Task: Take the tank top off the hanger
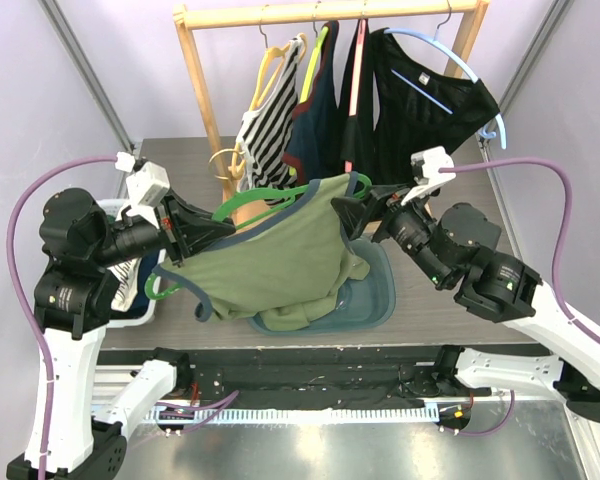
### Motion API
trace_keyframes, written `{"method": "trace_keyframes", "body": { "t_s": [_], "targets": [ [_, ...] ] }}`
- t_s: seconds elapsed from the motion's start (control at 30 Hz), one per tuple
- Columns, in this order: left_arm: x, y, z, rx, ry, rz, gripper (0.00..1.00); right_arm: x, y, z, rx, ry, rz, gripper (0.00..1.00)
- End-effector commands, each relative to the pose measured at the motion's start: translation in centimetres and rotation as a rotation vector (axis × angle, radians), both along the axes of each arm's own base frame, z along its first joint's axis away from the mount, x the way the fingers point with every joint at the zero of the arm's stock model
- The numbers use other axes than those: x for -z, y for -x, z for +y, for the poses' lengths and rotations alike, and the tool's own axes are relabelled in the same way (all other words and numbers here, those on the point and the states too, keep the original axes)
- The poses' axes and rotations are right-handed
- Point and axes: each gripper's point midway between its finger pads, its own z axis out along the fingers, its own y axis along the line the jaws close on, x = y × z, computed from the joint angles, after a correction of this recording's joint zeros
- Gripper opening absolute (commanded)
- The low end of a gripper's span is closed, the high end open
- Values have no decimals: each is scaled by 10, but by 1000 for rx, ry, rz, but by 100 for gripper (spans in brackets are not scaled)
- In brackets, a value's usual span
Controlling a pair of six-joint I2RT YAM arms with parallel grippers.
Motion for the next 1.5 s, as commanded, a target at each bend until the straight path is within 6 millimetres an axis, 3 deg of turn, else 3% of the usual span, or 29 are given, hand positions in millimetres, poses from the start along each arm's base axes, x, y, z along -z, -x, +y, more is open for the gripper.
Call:
{"method": "trace_keyframes", "body": {
  "t_s": [0.0,0.2,0.53,0.63,0.9,1.07,1.27,1.33,1.37,1.43,1.47],
  "targets": [
    [-17,15,0,35,12,-75,0,-14,-5,8,-6,-16,-17,79],
    [-18,15,0,36,13,-77,0,-17,-6,23,-45,-32,-12,63],
    [-8,9,1,15,-1,-77,0,-21,2,23,-84,-74,-8,10],
    [-1,-2,4,-28,-18,-87,0,-24,9,15,-93,-94,-6,2],
    [19,-29,14,-132,-92,-145,0,-28,17,-38,27,-142,-13,1],
    [23,-27,15,-135,-106,-157,0,-19,6,-60,166,-136,25,1],
    [20,-12,14,-94,-113,-159,0,21,-33,-105,511,-56,149,1],
    [19,-5,14,-76,-118,-157,0,30,-44,-113,541,-50,189,1],
    [21,-2,14,-71,-126,-148,0,37,-57,-134,619,-46,213,1],
    [19,4,15,-62,-137,-167,0,47,-66,-139,611,-48,253,1],
    [21,6,16,-62,-142,-158,0,56,-75,-151,644,-42,279,1]
  ]
}}
